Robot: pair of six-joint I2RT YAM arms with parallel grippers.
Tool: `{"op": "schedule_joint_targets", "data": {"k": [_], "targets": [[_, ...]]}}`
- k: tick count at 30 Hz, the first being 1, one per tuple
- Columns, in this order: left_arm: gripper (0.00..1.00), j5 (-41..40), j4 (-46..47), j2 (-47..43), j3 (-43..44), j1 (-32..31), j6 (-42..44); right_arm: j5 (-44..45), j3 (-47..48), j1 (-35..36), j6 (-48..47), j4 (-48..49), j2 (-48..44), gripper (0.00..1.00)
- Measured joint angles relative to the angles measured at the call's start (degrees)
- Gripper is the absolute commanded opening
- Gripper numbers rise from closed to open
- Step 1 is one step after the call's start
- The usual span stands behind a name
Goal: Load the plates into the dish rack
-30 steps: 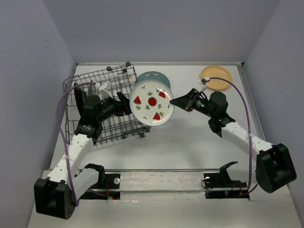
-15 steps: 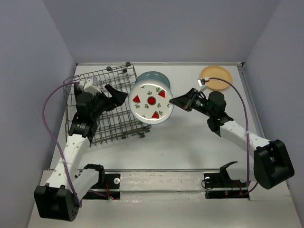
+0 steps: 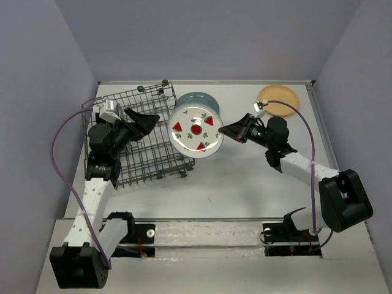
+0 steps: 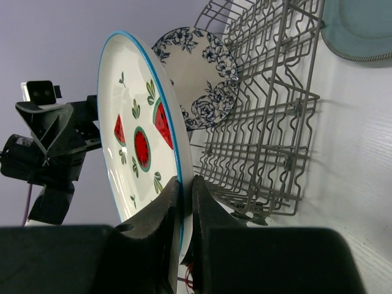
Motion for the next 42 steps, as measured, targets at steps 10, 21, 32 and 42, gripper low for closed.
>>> {"op": "schedule_joint_targets", "data": {"k": [10,21,32,42], "targets": [[0.99,9.86,2.82,6.32,0.0,-3.78,-0.66,-1.99,0.07,-0.85,0.92,3.45,3.02,0.07],[0.52,9.09,3.78,10.91,0.02,-13.7,-0.46,-3.28,0.07,-0.85,0.81,3.52,3.72,0.07],[0.06,2.93,-0.85,10.49,1.99,-14.73,1.4,-4.68,0.09,-0.85,-1.38,3.21,3.02,0.76],[0.06,-16.26,-19.1,8.7,13.75,-14.56,13.0,-4.9,-1.84,-0.83,-5.16,2.99,-3.8,0.86]]}}
